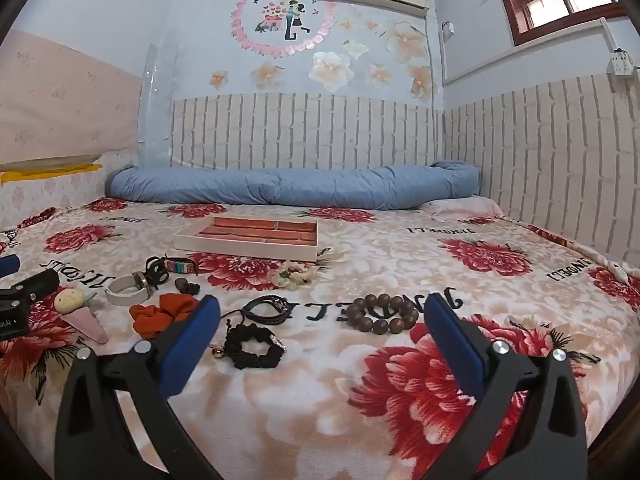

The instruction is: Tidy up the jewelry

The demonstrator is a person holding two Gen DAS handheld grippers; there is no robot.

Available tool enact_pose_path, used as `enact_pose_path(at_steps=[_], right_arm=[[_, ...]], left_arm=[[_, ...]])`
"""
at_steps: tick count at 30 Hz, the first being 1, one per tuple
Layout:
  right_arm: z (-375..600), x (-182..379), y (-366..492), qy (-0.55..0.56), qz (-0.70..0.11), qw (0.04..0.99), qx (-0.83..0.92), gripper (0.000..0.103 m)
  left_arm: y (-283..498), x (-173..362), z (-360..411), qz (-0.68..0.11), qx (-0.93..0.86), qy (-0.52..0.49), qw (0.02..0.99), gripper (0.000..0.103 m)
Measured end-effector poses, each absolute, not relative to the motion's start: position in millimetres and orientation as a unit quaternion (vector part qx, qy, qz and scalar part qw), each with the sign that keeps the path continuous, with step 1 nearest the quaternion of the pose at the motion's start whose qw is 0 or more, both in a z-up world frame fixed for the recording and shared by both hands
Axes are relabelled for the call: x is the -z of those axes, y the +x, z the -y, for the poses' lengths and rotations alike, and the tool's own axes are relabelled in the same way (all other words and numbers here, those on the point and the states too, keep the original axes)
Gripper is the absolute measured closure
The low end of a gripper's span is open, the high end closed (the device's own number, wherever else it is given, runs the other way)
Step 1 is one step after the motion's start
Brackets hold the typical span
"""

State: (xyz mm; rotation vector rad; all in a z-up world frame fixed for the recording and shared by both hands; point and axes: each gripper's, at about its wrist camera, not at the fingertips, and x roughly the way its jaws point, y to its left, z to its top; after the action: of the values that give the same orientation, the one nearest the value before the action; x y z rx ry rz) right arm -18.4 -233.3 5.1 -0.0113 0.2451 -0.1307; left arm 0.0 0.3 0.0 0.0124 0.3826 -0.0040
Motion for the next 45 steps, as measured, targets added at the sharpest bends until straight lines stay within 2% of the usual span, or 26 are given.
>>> enact_pose_path(at_steps=[45], right_arm=[[233.2, -5.3, -19.6, -0.011, -0.119, 0.991, 0.066, 0.004]], left_arm=[[-0.4, -2.6, -1.0, -0.186, -0.001, 0.012, 0.982, 0.005]])
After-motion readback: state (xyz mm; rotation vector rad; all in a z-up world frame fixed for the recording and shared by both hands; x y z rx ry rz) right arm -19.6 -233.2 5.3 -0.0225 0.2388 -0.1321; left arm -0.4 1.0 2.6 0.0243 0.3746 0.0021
